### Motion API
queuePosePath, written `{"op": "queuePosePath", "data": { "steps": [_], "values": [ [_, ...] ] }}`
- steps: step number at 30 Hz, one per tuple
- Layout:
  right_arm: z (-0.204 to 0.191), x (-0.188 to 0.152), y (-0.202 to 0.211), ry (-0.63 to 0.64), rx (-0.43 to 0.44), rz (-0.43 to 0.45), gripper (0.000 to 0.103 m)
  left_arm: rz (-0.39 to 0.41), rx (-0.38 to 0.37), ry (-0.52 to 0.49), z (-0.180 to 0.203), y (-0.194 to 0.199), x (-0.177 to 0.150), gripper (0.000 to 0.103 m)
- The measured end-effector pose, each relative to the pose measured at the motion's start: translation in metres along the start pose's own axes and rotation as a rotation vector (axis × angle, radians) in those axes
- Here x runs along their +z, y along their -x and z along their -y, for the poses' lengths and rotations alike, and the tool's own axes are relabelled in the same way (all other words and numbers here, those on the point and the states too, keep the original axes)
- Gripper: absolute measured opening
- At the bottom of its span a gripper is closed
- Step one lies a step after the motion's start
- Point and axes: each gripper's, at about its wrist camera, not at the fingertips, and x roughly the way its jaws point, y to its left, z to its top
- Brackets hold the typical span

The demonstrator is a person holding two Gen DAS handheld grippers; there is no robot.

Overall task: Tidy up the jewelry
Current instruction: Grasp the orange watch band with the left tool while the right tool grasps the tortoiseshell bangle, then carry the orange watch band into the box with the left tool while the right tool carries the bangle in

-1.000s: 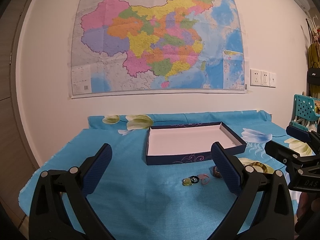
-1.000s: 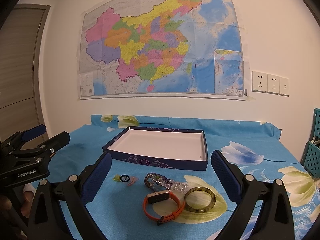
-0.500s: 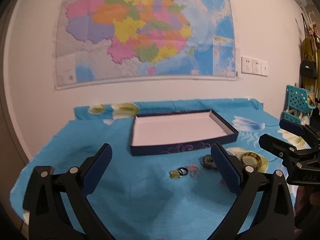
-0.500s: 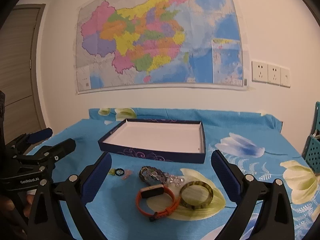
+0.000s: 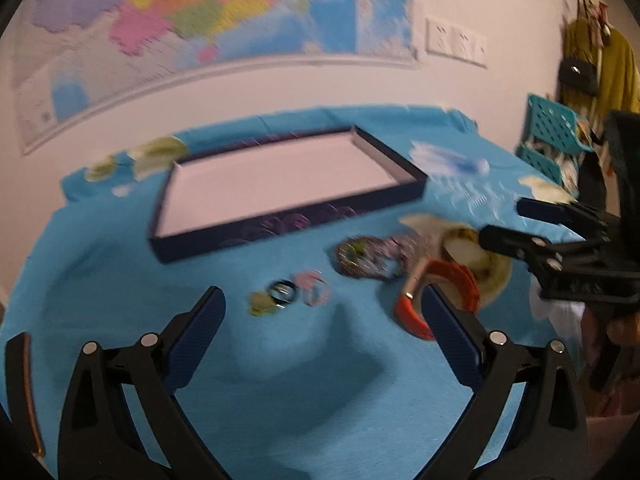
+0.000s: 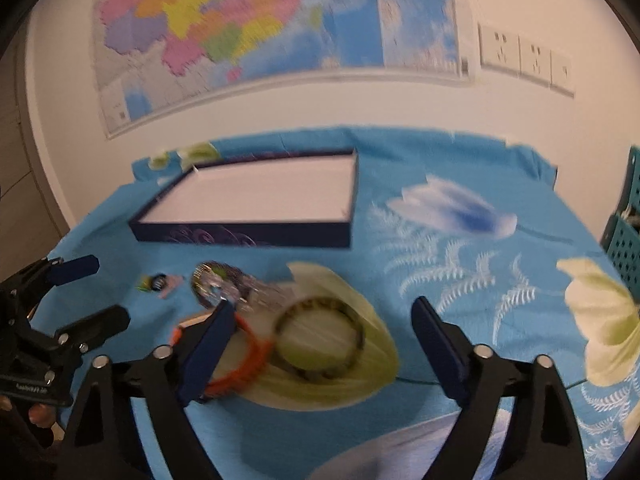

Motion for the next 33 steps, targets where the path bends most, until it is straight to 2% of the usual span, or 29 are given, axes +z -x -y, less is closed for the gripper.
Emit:
{"op": "queuePosePath", "data": {
  "steps": [2,4,9,13,15,18,23,33],
  "values": [
    [0.01,-0.001,-0.008,-0.019,0.019,-0.032,0.073,-0.024,-0.054,-0.006,0.006,-0.007,-0.001,0.09],
    [0.015,-0.001,-0.016,-0.019,0.024,-0.066,0.071,-0.043,-0.087,-0.021,0.012,-0.011,-0.003,0.086],
    [0.019,0.002,-0.032,0.015,0.043,-0.126,0.058,-0.108,-0.178,-0.046,0.028,-0.023,-0.004,0.068],
    [0.015,0.006,-0.042,0.05,0.044,-0.157,0.049,-0.151,-0.205,-0.046,0.033,-0.034,-0.005,0.056],
    [0.015,0.007,-0.046,0.053,0.032,-0.179,0.041,-0.178,-0.224,-0.032,0.032,-0.04,-0.005,0.041],
    [0.013,0.009,-0.047,0.08,0.036,-0.188,0.033,-0.199,-0.24,-0.021,0.031,-0.047,-0.005,0.033],
    [0.012,0.01,-0.047,0.104,0.048,-0.202,0.009,-0.214,-0.241,-0.021,0.029,-0.053,-0.003,0.015],
    [0.021,0.004,-0.036,0.026,0.105,-0.192,0.006,-0.209,-0.25,-0.01,0.014,-0.048,-0.003,0.015]
  ]
}}
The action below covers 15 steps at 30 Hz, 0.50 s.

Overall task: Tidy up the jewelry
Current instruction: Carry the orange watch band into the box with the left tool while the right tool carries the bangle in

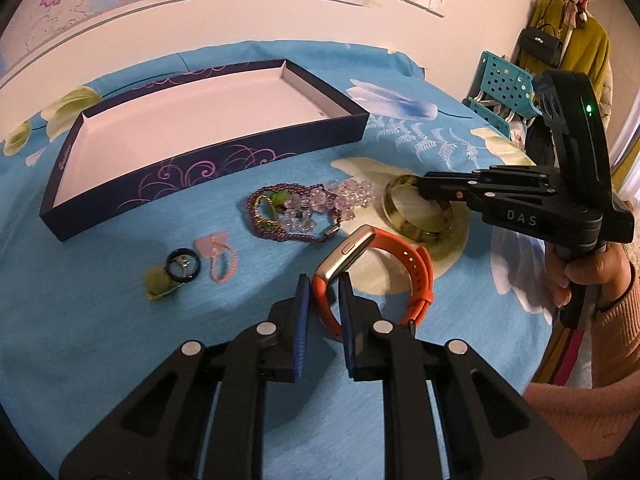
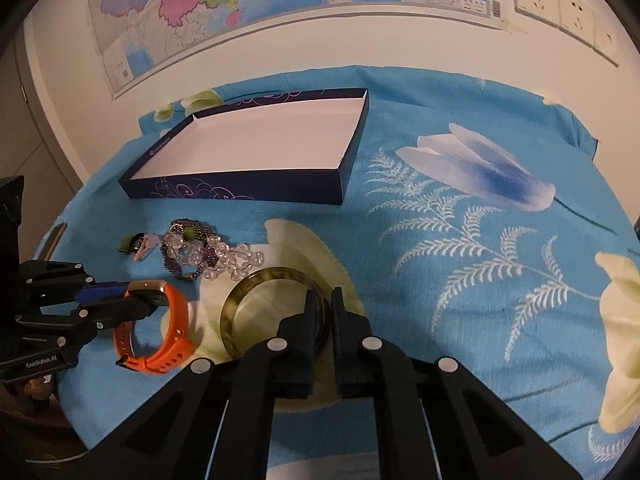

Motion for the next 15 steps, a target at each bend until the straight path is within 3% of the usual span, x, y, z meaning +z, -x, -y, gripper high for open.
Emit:
{"op": "queuePosePath", "data": {
  "steps": [6,10,15],
  "values": [
    [-0.001,0.006,0.013,-0.028,0.038,0.045,0.006,0.07,0.013,-0.006,-0.017,0.031,0.008,0.015],
    [-0.008,0.027,0.02,-0.021,0.073,0.101,0.006,0.117,0.078,-0.023,-0.036,0.049,0.027,0.015],
    [-0.017,0.064,0.012,0.0,0.075,0.141,0.006,0.118,0.139,-0.057,-0.066,0.047,0.061,0.015]
  ]
}}
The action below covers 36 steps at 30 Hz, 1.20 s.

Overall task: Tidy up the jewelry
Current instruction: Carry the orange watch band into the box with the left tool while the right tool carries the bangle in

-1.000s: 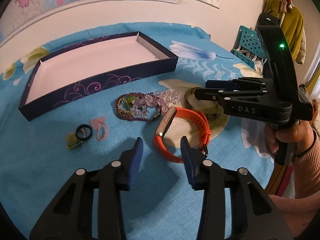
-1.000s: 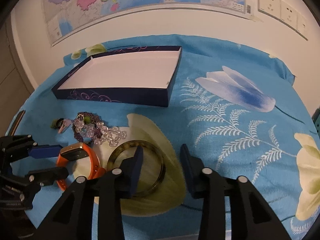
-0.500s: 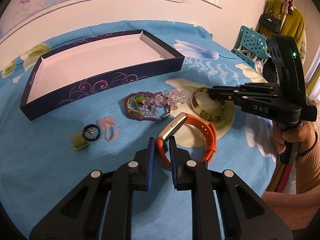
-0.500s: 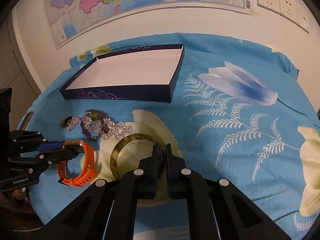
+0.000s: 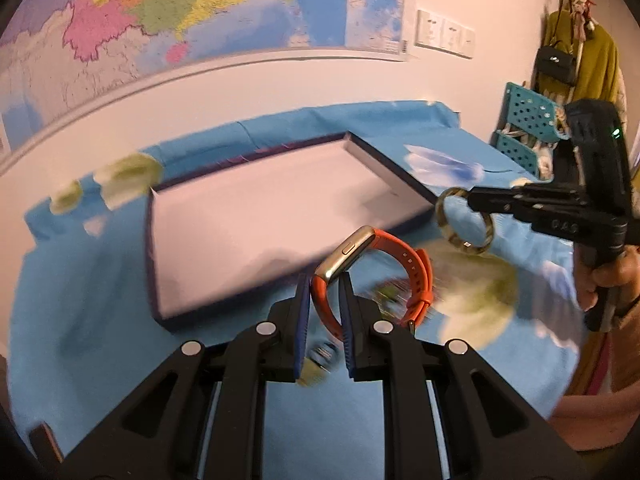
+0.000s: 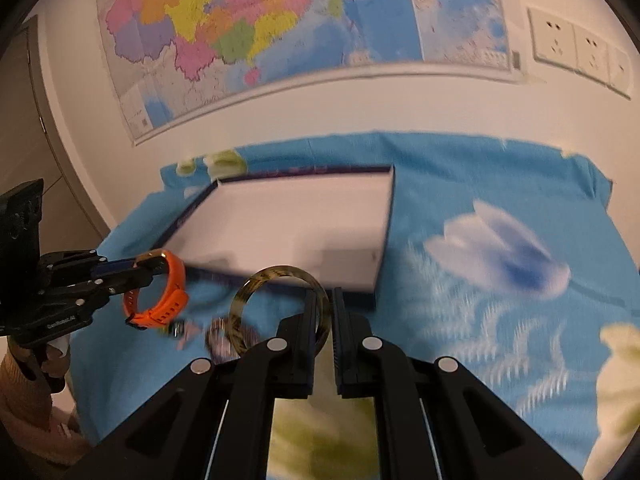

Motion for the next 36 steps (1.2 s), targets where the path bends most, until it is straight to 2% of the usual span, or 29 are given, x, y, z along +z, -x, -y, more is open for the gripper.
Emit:
{"op": "queuePosePath", "data": {
  "steps": [5,15,24,29,36],
  "values": [
    [0.0,0.036,-0.032,-0.017,-0.015,0.012,0.006,-0.029,0.033,-0.027,-0.024,-0.028,0.027,0.016],
    [0.008,0.086,-0.112,-0.082,-0.049,-0.053,0.006,-0.079,0.063,-0.107,-0.054,-0.095,0.072,0.016],
    [0.012,0.105,-0.162,-0.126,-0.087,-0.119,0.006,-0.136,0.091,-0.161,-0.068,-0.142,0.1,0.016],
    [0.015,0.108,-0.173,-0.151,-0.102,-0.144,0.006,-0.168,0.117,-0.187,-0.073,-0.162,0.109,0.011],
    [0.017,0.11,-0.181,-0.181,-0.129,-0.158,0.007,-0.18,0.135,-0.188,-0.076,-0.177,0.119,0.011]
  ]
}}
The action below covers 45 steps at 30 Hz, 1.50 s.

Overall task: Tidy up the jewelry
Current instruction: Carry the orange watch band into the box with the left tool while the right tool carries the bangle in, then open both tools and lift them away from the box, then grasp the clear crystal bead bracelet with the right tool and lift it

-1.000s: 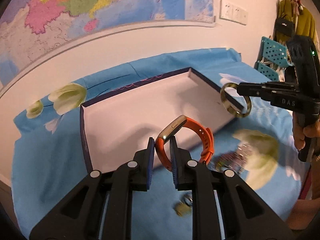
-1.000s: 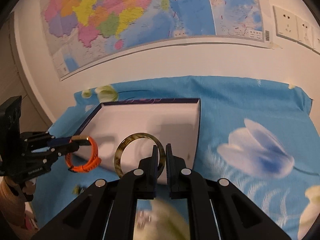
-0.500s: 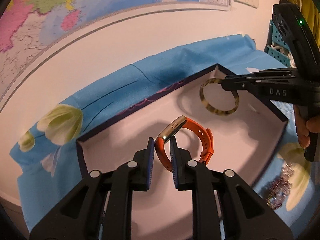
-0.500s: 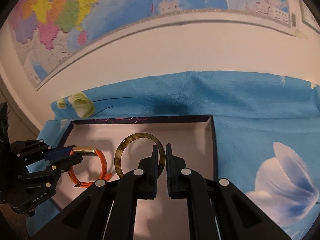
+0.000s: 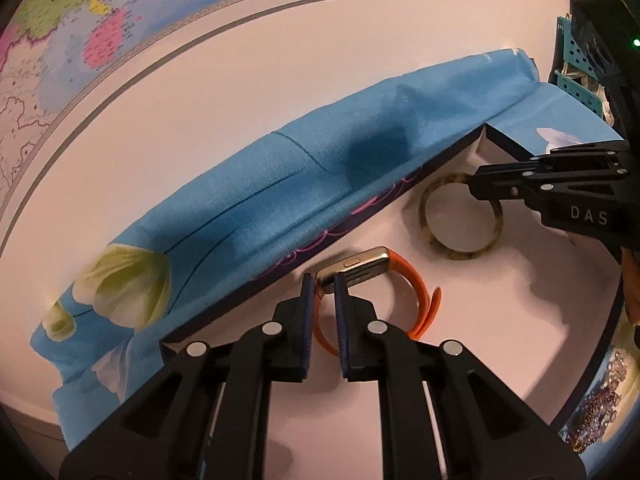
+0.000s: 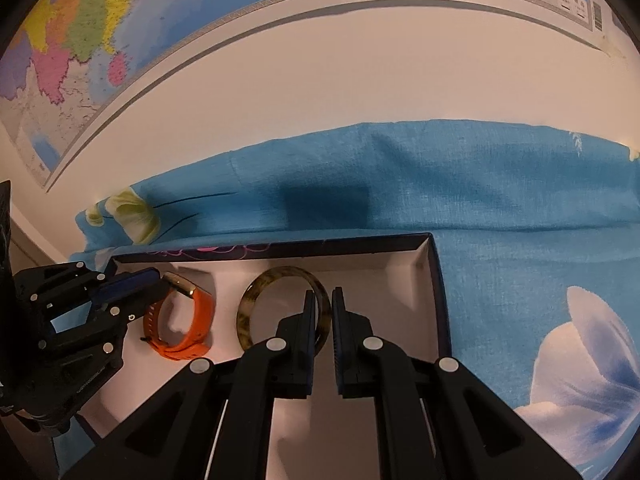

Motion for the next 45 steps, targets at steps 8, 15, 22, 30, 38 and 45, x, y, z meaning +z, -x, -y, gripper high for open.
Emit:
{"op": "queuePosePath", "data": {
  "steps": [8,15,22,30,38,45],
  "values": [
    [0.007,-0.003,0.011,-0.03,0.031,0.039,0.028,0.003,0.008,0.062,0.0,0.0,-0.003,0.02],
    [-0.003,-0.02,0.034,0.077,0.078,0.031,0.029,0.045,-0.024,0.107,0.0,0.024,-0.025,0.03],
    [-0.013,-0.048,0.064,0.142,0.207,0.032,0.029,0.088,-0.069,0.115,0.015,0.051,-0.046,0.032],
    [-0.028,-0.114,0.122,0.363,0.281,0.047,0.03,0.222,-0.115,0.135,0.029,0.118,-0.091,0.05],
    [-0.012,-0.156,0.119,0.354,0.218,-0.03,0.029,0.205,-0.141,0.14,0.055,0.137,-0.141,0.054],
    [-0.012,-0.174,0.13,0.374,0.238,-0.028,0.029,0.197,-0.154,0.156,0.072,0.146,-0.166,0.056]
  ]
}}
